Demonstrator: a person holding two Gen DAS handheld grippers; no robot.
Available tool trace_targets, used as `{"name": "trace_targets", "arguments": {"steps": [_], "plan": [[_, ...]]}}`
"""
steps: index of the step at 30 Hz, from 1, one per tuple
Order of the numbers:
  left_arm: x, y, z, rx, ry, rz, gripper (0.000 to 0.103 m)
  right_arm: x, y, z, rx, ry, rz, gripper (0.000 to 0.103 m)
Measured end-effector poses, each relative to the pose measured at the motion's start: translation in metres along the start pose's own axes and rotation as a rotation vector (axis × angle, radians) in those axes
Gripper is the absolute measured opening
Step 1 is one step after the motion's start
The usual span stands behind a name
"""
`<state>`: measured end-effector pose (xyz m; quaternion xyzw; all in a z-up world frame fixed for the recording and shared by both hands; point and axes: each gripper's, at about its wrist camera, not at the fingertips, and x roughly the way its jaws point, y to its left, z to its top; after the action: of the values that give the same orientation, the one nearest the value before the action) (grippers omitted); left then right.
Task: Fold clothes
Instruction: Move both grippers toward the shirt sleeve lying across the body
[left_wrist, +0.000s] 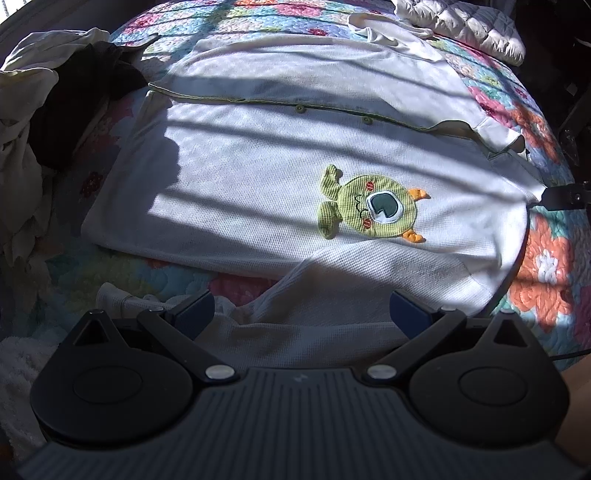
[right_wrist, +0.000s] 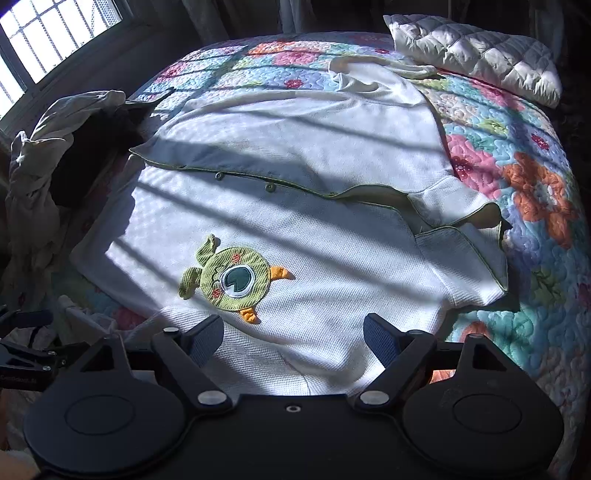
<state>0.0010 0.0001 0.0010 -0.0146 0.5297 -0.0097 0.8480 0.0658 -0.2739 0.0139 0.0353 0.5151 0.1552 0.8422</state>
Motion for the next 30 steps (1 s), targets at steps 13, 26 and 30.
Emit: {"name": "trace_targets", "arguments": {"steps": [13, 26, 30], "plan": [[0.0034, 0.0011, 0.0001, 0.000, -0.004, 0.006, 0.103, -0.0011, -0.0026, -0.0006, -0.010, -0.004, -0.002, 0.086], [0.0049, 0.0017, -0.0007, -0.006, 0.007, 0.003, 0.103, 0.0023, -0.0077, -0.0018, 0.013, -0.003, 0.004, 0.086], [0.0055, 0.0021, -0.0008, -0.006, 0.010, 0.000, 0.103, 0.0044, -0.0068, -0.0018, 0.011, 0.003, 0.014, 0.086]]}}
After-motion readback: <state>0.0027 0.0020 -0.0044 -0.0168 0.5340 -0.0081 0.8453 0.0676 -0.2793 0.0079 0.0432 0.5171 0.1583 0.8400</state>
